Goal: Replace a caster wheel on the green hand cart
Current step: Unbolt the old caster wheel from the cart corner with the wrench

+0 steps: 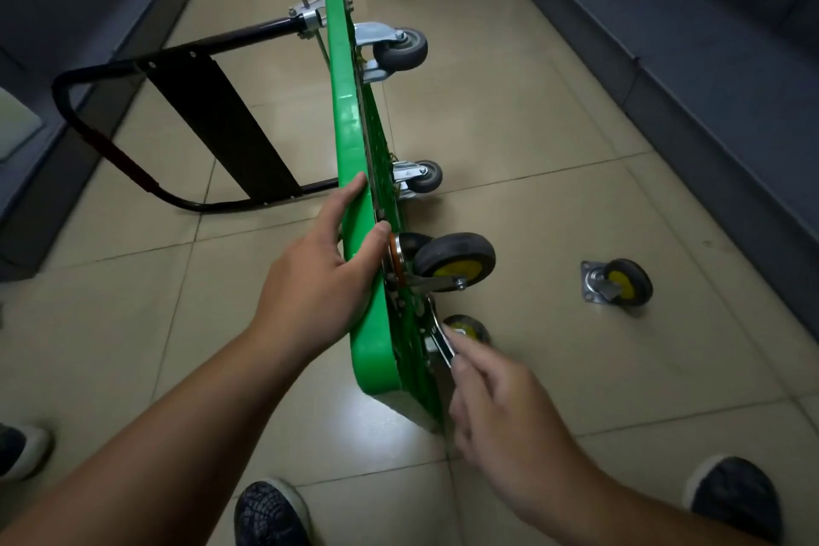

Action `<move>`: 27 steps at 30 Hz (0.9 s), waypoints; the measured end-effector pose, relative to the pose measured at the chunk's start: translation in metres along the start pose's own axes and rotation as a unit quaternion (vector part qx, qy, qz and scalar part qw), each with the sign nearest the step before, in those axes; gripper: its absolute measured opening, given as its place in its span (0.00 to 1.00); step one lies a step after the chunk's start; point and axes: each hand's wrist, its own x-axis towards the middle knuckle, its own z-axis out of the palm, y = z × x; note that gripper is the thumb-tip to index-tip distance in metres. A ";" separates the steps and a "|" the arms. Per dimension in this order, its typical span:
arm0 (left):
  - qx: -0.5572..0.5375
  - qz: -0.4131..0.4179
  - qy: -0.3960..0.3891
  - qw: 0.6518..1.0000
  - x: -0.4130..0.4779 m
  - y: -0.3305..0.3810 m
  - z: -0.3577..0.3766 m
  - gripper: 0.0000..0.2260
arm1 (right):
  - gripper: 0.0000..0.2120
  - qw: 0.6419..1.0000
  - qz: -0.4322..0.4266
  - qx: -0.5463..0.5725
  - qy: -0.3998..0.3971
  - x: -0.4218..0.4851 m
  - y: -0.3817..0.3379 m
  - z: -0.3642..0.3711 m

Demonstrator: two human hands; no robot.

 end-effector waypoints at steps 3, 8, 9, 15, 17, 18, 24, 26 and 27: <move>0.027 0.009 0.001 1.000 0.001 -0.001 0.000 0.21 | 0.21 0.996 0.051 -0.070 -0.037 -0.006 -0.069 -0.023; 0.036 0.004 -0.007 0.999 0.001 -0.003 0.000 0.21 | 0.10 0.976 0.131 -0.128 -0.114 0.001 -0.137 -0.031; 0.037 0.003 -0.007 0.999 0.001 -0.003 0.000 0.21 | 0.10 0.977 0.138 -0.121 -0.107 0.004 -0.142 -0.028; 0.030 -0.001 -0.012 0.999 0.002 -0.003 -0.001 0.21 | 0.10 0.966 0.210 -0.105 -0.110 0.015 -0.145 -0.006; 0.030 -0.003 -0.012 0.999 0.002 -0.003 -0.001 0.21 | 0.10 0.965 0.219 -0.100 -0.100 0.017 -0.147 -0.001; 0.031 -0.005 -0.012 0.999 0.002 -0.003 -0.001 0.21 | 0.10 0.966 0.222 -0.095 -0.090 0.018 -0.148 0.000; 0.032 -0.007 -0.015 0.999 0.002 0.001 -0.001 0.21 | 0.14 0.970 0.205 -0.095 -0.086 0.015 -0.149 -0.006; 0.033 -0.008 -0.014 0.999 0.002 0.001 -0.002 0.21 | 0.14 0.968 0.215 -0.090 -0.091 0.018 -0.148 -0.005; 0.034 -0.009 -0.013 0.999 0.001 0.000 -0.002 0.21 | 0.14 0.968 0.218 -0.086 -0.093 0.020 -0.147 -0.004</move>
